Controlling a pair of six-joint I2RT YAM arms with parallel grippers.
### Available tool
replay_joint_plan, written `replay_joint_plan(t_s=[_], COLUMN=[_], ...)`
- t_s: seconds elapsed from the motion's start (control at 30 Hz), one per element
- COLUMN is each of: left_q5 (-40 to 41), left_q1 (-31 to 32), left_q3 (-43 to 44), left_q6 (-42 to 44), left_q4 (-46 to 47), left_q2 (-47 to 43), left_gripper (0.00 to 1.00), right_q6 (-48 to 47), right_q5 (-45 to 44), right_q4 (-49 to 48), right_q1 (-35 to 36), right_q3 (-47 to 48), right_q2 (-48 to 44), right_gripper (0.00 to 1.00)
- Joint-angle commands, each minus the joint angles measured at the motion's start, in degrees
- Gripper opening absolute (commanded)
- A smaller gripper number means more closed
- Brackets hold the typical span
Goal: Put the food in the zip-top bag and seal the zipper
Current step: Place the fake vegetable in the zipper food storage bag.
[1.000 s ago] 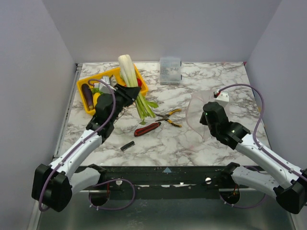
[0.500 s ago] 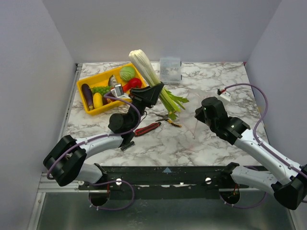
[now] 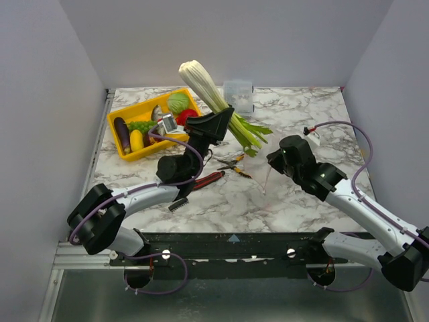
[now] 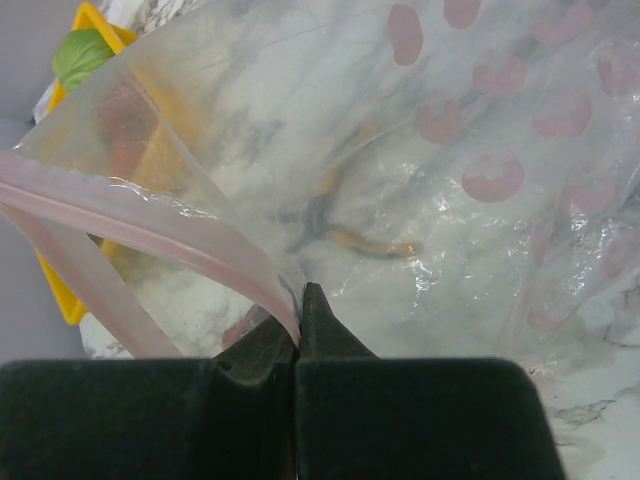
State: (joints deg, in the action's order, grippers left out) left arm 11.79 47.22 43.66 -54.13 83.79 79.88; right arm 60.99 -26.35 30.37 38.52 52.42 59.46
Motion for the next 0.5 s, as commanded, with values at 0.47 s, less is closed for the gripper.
replay_joint_plan(t_s=[0.47], left_q5=[0.0], left_q1=[1.8], left_q3=[-5.6], left_q6=[8.0], left_q4=[7.6], left_q2=[2.1], left_gripper=[0.00], right_q6=[12.4], right_q5=[2.5], right_q4=[-0.4], right_q1=[-0.2], right_q3=[1.5], right_q2=[-6.7], right_gripper=[0.00])
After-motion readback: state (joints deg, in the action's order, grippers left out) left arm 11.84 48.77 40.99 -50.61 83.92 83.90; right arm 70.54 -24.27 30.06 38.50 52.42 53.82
